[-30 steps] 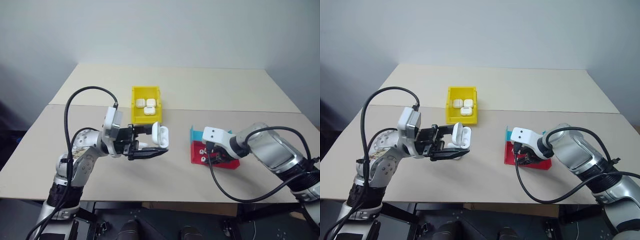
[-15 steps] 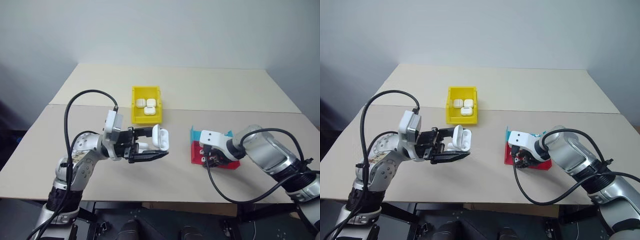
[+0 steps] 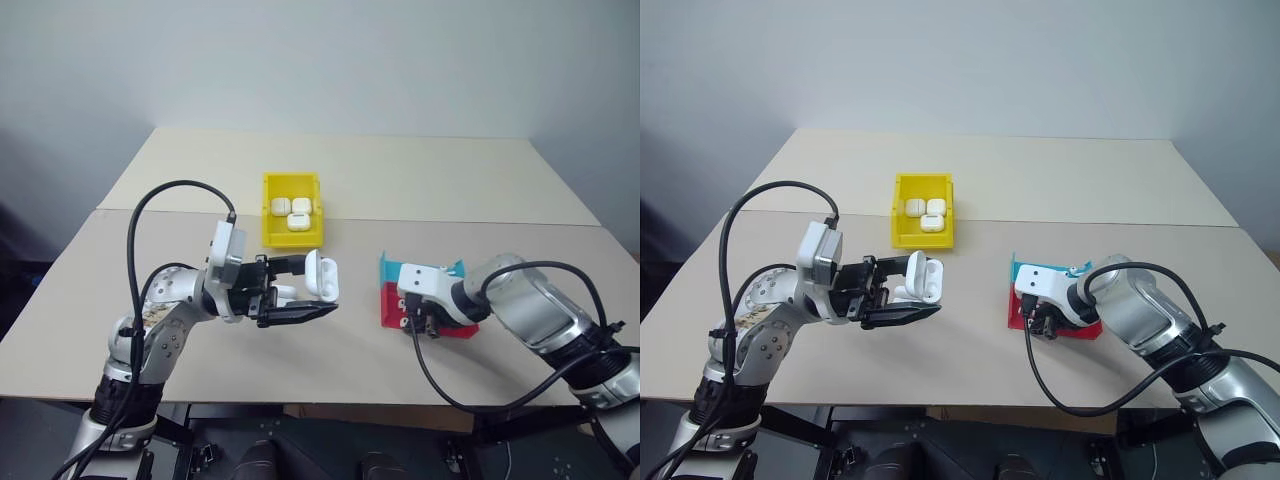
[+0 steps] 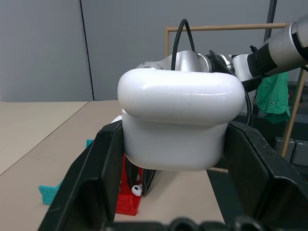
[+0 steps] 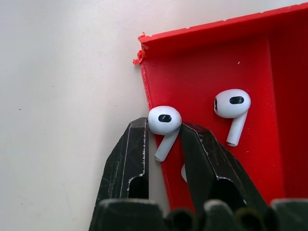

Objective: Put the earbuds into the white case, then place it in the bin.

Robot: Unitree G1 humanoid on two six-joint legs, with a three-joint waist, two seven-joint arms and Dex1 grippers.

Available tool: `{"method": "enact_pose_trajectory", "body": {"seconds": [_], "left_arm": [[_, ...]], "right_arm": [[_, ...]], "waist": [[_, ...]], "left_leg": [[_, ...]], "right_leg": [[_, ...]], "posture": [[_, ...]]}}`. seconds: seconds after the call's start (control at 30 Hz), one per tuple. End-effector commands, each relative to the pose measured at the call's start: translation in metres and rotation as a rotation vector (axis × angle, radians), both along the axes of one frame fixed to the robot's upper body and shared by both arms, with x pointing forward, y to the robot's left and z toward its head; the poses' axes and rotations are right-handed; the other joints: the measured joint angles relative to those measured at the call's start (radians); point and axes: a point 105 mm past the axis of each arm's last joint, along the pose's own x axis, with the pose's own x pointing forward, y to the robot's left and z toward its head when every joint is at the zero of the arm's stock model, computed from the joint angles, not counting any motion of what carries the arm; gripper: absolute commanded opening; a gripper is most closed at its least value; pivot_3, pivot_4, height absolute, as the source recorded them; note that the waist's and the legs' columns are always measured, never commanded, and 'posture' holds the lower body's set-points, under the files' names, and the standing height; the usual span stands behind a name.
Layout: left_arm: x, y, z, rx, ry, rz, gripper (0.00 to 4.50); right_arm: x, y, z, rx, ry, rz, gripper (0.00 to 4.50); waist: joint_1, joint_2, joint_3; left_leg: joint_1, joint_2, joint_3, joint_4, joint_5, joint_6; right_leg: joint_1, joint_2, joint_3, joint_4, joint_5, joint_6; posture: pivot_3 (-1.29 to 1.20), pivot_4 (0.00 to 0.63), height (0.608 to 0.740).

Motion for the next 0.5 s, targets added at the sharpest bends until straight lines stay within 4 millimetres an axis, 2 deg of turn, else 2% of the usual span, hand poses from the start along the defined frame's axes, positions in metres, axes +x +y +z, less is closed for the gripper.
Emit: {"method": "enact_pose_trajectory", "body": {"seconds": [0.03, 0.13, 0.27, 0.4, 0.5], "left_arm": [[-0.008, -0.001, 0.010, -0.015, -0.041, -0.024, 2.81], [-0.009, -0.001, 0.010, -0.018, -0.037, -0.025, 2.81], [-0.008, -0.003, 0.012, -0.026, -0.025, -0.037, 2.81], [-0.002, -0.009, 0.018, -0.045, -0.011, -0.061, 2.81], [0.005, -0.014, 0.022, -0.061, 0.018, -0.075, 2.81]], "right_arm": [[-0.003, -0.002, 0.023, 0.063, -0.041, -0.018, 1.24], [-0.011, 0.000, 0.049, 0.190, -0.055, -0.032, 1.24], [-0.024, 0.005, 0.089, 0.470, -0.150, -0.033, 1.24], [-0.038, 0.015, 0.130, 0.853, -0.406, 0.031, 1.24], [-0.052, 0.032, 0.145, 1.033, -0.515, 0.068, 1.24]], "waist": [[0.000, 0.000, 0.000], [0.002, 0.000, 0.000], [0.004, 0.000, 0.000], [0.010, -0.001, 0.000], [0.009, 0.000, 0.000]], "left_leg": [[0.000, 0.000, 0.000, 0.000, 0.000, 0.000], [0.000, 0.000, 0.000, 0.000, 0.000, 0.000], [0.000, 0.000, -0.001, -0.001, 0.000, 0.000], [0.000, 0.000, -0.002, 0.000, 0.000, 0.000], [0.000, 0.000, -0.002, 0.001, 0.000, 0.000]], "right_leg": [[0.000, 0.000, 0.000, 0.000, 0.000, 0.000], [0.000, 0.000, 0.000, 0.000, 0.000, 0.000], [0.000, 0.000, 0.000, -0.001, 0.000, 0.000], [0.001, 0.000, -0.001, 0.000, 0.000, 0.000], [0.001, 0.000, -0.001, 0.000, 0.000, 0.001]], "posture": [[0.00, 0.150, 0.740], [0.00, 0.150, 0.740], [0.00, 0.150, 0.740], [0.00, 0.150, 0.740], [0.00, 0.150, 0.740]]}}
